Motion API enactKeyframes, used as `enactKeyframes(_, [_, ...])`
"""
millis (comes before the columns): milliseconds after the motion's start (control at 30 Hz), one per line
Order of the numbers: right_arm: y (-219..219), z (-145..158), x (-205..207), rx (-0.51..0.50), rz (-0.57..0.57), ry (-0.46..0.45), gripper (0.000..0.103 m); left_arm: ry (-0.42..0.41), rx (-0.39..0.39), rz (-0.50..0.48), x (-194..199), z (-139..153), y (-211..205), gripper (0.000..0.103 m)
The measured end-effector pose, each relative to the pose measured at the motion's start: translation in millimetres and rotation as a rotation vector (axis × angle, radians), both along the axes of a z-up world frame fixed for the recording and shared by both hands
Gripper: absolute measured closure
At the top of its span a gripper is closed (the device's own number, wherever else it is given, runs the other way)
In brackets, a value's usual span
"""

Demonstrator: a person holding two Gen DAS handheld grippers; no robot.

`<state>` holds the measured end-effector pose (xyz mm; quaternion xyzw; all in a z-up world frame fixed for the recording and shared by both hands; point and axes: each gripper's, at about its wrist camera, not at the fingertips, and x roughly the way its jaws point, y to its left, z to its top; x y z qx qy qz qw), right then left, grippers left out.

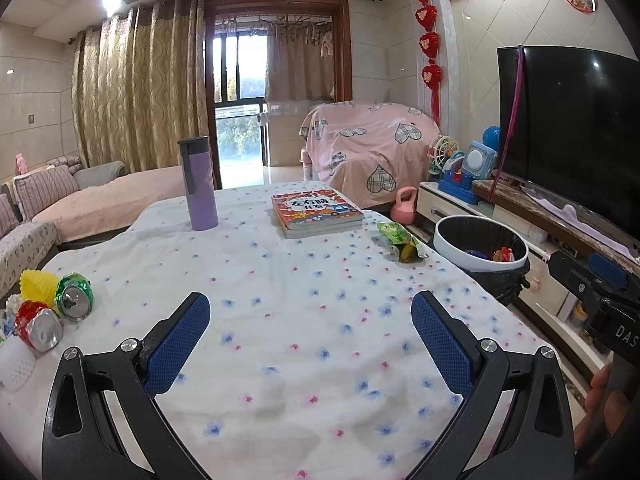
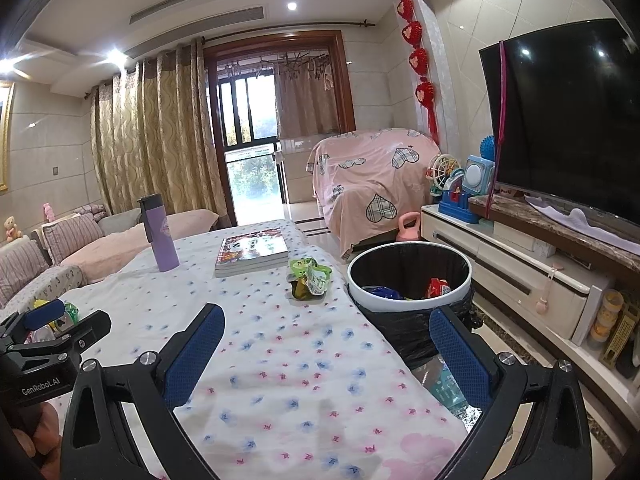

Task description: Collect trash

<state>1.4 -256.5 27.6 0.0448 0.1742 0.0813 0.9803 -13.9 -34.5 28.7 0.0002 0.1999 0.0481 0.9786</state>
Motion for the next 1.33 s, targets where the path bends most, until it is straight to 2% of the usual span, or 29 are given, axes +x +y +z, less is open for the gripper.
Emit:
enactKeyframes(867, [5, -7, 4, 0.013, 0.012, 0.029, 0.000, 0.036, -0.003, -0.008, 10, -11, -1, 0.000])
enactKeyframes(1333, [3, -12, 15, 0.028, 0.019, 0.074, 0.000, 0.075, -0.014, -0.013, 19, -15, 2, 0.000])
